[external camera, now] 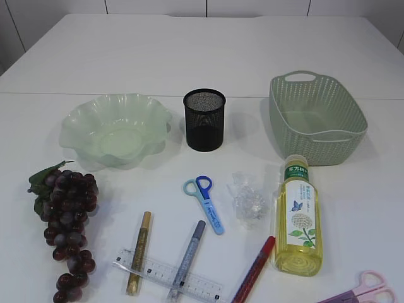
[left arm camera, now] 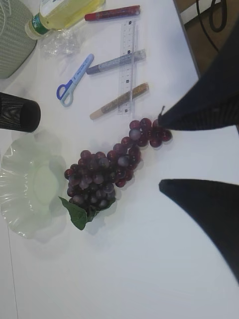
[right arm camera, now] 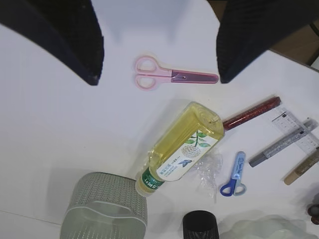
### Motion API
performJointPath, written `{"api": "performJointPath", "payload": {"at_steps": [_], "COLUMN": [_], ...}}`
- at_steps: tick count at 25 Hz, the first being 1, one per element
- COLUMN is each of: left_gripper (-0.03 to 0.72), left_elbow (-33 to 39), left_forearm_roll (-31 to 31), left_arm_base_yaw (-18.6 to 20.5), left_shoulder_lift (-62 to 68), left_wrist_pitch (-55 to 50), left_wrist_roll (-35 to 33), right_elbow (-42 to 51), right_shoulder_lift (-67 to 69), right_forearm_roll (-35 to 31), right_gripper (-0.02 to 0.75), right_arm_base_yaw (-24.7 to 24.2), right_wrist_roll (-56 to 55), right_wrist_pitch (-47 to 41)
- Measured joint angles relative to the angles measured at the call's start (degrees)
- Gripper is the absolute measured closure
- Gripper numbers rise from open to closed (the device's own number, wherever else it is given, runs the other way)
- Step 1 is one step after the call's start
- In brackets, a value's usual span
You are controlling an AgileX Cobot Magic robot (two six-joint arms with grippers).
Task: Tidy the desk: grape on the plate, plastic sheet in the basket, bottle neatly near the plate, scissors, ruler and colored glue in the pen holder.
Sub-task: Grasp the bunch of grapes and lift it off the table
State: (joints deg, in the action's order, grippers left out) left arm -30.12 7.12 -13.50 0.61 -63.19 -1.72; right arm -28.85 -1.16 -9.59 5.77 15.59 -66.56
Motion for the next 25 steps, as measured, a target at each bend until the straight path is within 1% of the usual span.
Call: {"api": "performJointPath", "payload": {"at_steps": [25], "left_gripper": [0.449], "left_elbow": [0.0], "left_forearm_roll": [0.0], "left_arm_base_yaw": [0.0], "left_shoulder_lift": [0.0], "left_wrist_pitch": [0.0], "left_wrist_roll": [0.0], "right_elbow": [0.0], "right_shoulder_lift": [0.0], "right_forearm_roll": [0.0], "right_gripper": [0.19], "right_arm_base_yaw": [0.0], "right_wrist_roll": [0.0], "right_wrist_pitch": [0.0]}}
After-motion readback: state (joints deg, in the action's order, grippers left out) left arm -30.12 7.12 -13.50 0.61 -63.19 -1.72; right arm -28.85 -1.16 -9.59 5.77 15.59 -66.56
